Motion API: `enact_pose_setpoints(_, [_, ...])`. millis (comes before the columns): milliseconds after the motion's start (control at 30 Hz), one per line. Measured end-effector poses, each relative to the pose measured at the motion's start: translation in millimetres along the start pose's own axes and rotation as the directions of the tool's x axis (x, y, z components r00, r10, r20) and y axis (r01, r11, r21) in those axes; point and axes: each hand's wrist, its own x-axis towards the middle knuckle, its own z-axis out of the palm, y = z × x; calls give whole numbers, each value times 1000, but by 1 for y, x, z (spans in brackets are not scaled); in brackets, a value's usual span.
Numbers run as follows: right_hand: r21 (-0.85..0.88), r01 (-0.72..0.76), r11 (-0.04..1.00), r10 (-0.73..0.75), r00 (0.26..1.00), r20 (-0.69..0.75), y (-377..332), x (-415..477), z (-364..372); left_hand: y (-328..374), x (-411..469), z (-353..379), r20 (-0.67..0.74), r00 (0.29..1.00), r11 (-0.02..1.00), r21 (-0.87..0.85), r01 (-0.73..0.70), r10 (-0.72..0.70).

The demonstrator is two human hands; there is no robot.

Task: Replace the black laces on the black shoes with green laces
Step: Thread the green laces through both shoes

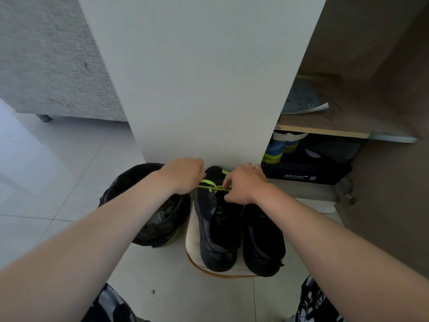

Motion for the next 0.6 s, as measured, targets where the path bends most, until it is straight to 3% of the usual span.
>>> enact_pose_setpoints(67, [-4, -7, 1000, 7, 1000, 2, 2, 0, 0, 5, -1, -5, 54, 998, 992, 123, 13, -19])
enact_pose_setpoints(133, [-5, -16, 1000, 16, 1000, 5, 3, 0, -1, 8, -2, -14, 79, 997, 997, 76, 13, -19])
enact_pose_setpoints(200, [14, -23, 1000, 22, 1000, 3, 5, 0, -1, 10, -3, -19, 9, 998, 974, -217, 68, -68])
enact_pose_setpoints(233, [25, -24, 999, 24, 1000, 2, 5, 0, -1, 8, -2, -19, -41, 987, 885, -450, 118, -152])
enact_pose_setpoints(300, [32, -25, 999, 25, 1000, 1, 6, 0, -1, 1, 3, -19, -101, 907, 496, -859, 128, -409])
enact_pose_setpoints(333, [30, -24, 999, 24, 1000, 2, 7, 0, -1, -4, 4, -21, -87, 850, 265, -962, 64, -519])
enact_pose_setpoints(367, [27, -23, 999, 23, 1000, 4, 7, 0, -1, -11, 6, -24, -37, 814, 33, -999, -22, -579])
enact_pose_setpoints(433, [28, -13, 1000, 13, 1000, 12, 7, 0, -1, -20, 8, -29, 94, 867, -427, -892, -145, -490])
enact_pose_setpoints(467, [40, -4, 999, 4, 1000, 18, 7, 0, -1, -22, 8, -29, 117, 906, -534, -835, -133, -408])
enact_pose_setpoints(500, [56, 6, 998, -7, 1000, 23, 7, 0, -1, -20, 7, -30, 115, 929, -497, -864, -82, -353])
enact_pose_setpoints(533, [65, 16, 998, -18, 999, 29, 6, 0, 0, -16, 4, -30, 93, 935, -282, -959, -8, -343])
enact_pose_setpoints(567, [67, 23, 998, -25, 999, 36, 5, 0, 0, -15, 4, -28, 32, 940, 111, -991, 74, -340])
enact_pose_setpoints(600, [64, 24, 998, -27, 999, 41, 4, 1, 0, -13, 2, -25, -51, 953, 528, -840, 121, -299])
